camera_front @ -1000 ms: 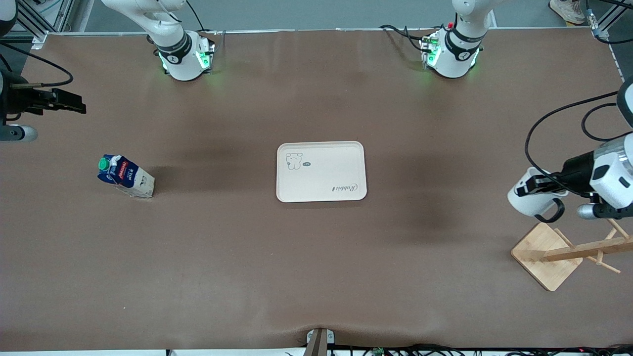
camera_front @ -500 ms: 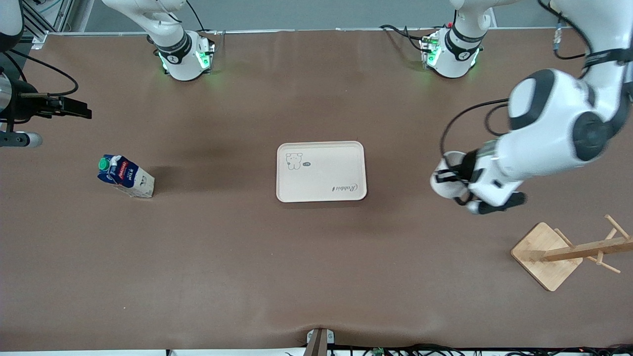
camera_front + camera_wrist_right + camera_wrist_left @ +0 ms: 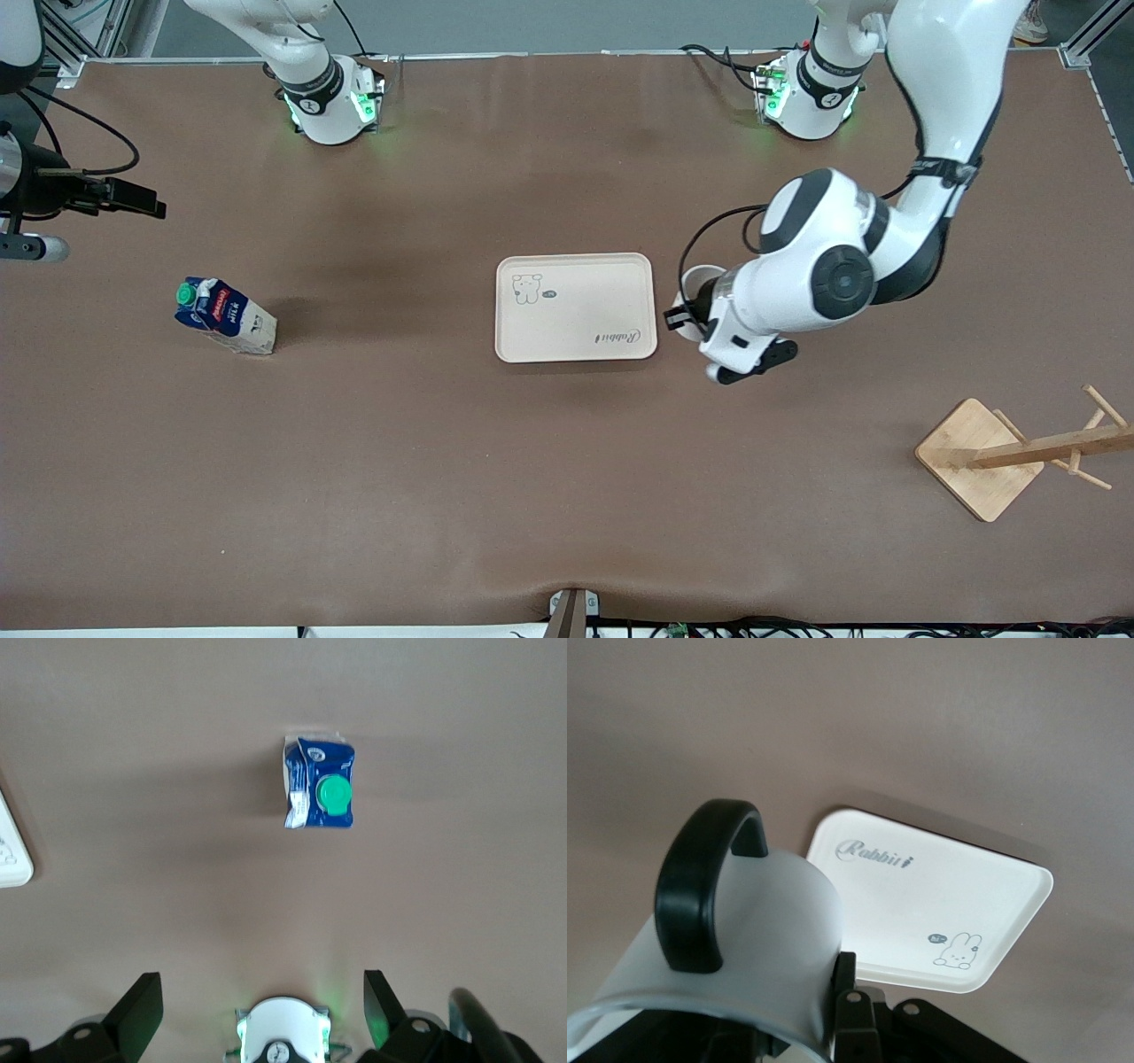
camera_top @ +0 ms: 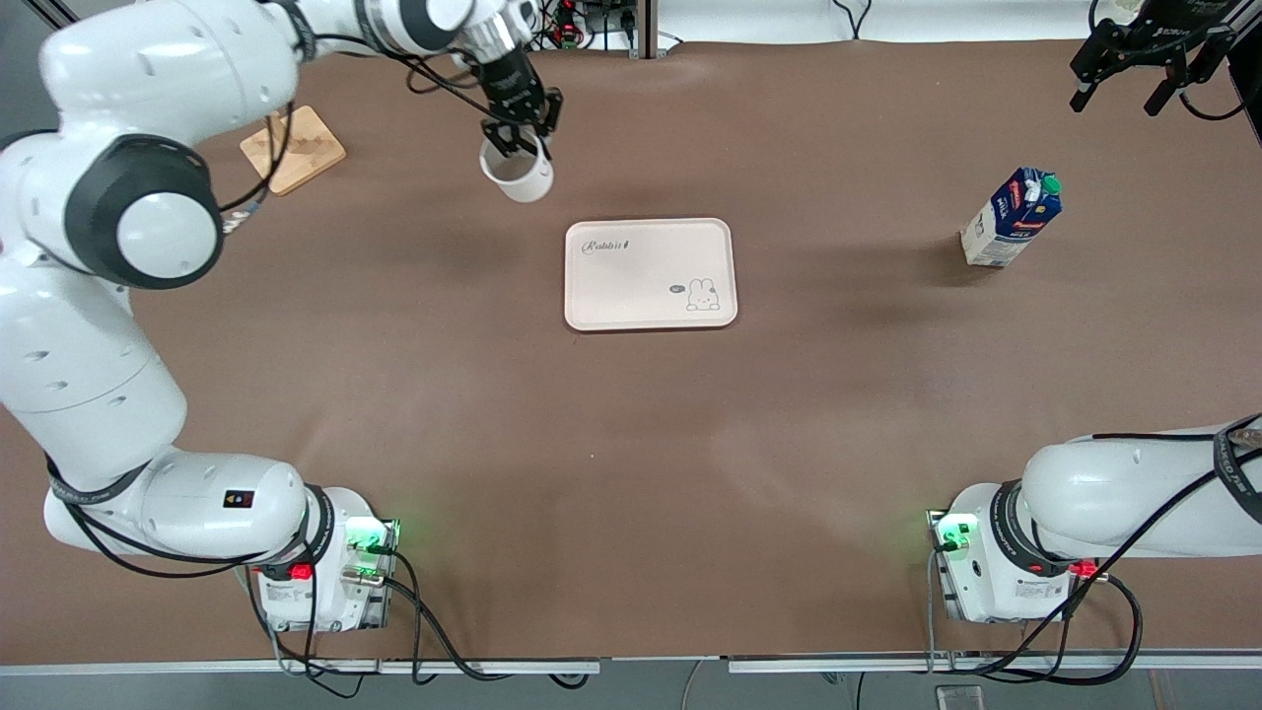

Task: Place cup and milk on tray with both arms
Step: 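Lift the mug off the stand and carry it toward the tray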

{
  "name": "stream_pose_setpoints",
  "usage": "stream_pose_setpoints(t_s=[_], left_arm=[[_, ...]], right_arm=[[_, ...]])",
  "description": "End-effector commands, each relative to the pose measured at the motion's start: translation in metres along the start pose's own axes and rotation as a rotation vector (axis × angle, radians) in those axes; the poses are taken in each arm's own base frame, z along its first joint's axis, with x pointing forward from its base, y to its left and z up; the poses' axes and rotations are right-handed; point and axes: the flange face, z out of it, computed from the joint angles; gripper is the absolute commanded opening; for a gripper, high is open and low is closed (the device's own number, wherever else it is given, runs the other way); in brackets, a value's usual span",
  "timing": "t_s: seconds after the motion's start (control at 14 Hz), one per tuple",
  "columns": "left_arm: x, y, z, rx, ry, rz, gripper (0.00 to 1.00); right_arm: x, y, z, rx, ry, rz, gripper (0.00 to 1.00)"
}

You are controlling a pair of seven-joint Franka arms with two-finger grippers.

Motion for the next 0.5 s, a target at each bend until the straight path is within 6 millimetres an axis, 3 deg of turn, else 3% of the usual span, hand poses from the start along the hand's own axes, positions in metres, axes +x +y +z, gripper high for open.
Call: stream_pose_setpoints(t_s=[0.0, 0.21, 0.43], left_arm=[[-0.003, 0.027, 0.029, 0.051, 0.025, -0.073, 0.0], [-0.017, 0.042, 0.08, 0.151, 0.059, -0.141, 0.0], [-0.029, 0.059, 0.109, 0.152, 0.048, -0.158, 0.0]], right_arm=[[-0.014, 0.005, 0.025, 0.014, 0.057, 0.023, 1.0], [-0.005, 0.016, 0.03, 0.004, 0.085, 0.035, 1.0], [0.019, 0.032, 0.051, 0.012, 0.101, 0.06, 1.0]])
